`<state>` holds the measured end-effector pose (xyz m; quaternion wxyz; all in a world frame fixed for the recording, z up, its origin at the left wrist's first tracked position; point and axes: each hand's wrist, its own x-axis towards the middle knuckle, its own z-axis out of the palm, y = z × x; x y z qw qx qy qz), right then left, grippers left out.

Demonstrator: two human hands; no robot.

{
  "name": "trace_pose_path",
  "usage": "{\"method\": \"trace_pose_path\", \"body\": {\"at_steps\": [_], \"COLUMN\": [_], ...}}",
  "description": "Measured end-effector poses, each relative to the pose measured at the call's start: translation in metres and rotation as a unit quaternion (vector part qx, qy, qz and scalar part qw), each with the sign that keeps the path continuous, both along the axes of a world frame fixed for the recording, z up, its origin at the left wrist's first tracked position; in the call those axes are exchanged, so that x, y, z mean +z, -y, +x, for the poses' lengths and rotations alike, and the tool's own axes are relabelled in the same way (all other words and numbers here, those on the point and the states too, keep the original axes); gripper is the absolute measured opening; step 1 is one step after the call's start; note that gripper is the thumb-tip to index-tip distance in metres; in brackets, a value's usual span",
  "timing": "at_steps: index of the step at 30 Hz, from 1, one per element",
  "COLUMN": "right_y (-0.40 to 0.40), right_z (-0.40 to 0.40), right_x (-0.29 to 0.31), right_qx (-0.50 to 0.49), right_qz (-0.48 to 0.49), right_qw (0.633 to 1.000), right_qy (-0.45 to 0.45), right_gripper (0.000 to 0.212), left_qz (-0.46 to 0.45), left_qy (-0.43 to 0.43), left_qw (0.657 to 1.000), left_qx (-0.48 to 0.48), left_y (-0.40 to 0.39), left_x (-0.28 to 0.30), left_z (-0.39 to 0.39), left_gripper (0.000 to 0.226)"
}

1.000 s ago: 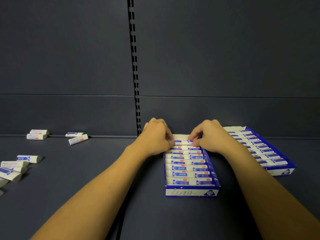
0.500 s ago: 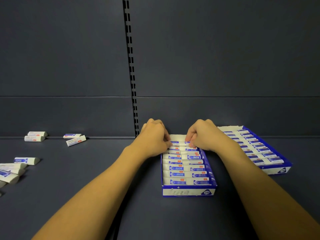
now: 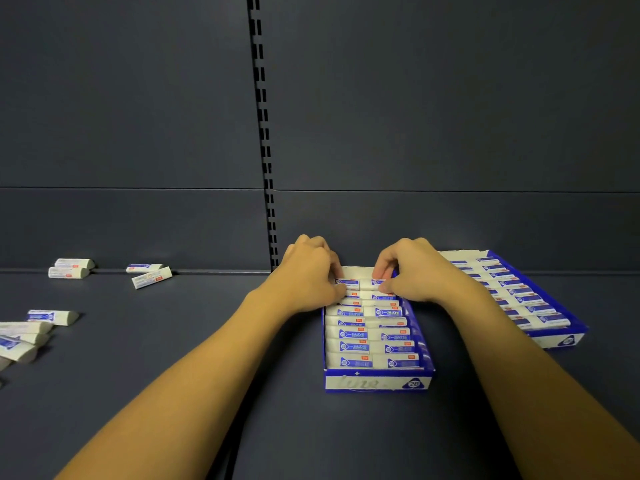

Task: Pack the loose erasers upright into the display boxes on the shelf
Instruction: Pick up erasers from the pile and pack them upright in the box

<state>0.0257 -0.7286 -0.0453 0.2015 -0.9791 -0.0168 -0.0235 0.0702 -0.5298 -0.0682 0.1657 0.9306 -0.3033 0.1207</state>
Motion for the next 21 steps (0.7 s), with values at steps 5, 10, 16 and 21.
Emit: {"method": "trace_pose_path", "body": {"at_steps": [5,10,16,21], "right_y": [0.0,0.0,0.005,0.007], "right_z": [0.0,-0.005,-0.012,-0.014], "right_x": [-0.001,0.002,0.01,0.006], "right_qx": [0.004,0.01,0.002,-0.003], "right_qz": [-0.009,-0.012,0.023,0.031], "right_qw": [1.0,1.0,0.998,0.999], "right_qy": [0.006,0.025,0.057,0.044], "right_gripper": [0.016,0.018,0.016,0.014], "left_qz": [0.011,0.012,0.007,0.043], "left_qy": [0.003,0.051,-0.034,-0.083], "left_qw": [1.0,0.999,0.986,0.978], "left_qx": [0.002,-0.011,-0.163,-0.188], "left_y": [0.0,0.0,0.019,0.027], "left_x": [0.0,0.006,0.018,0.01], "left_z": [0.0,-0.008,-0.035,-0.034], "left_gripper": [0.026,0.02,0.01,0.014]}}
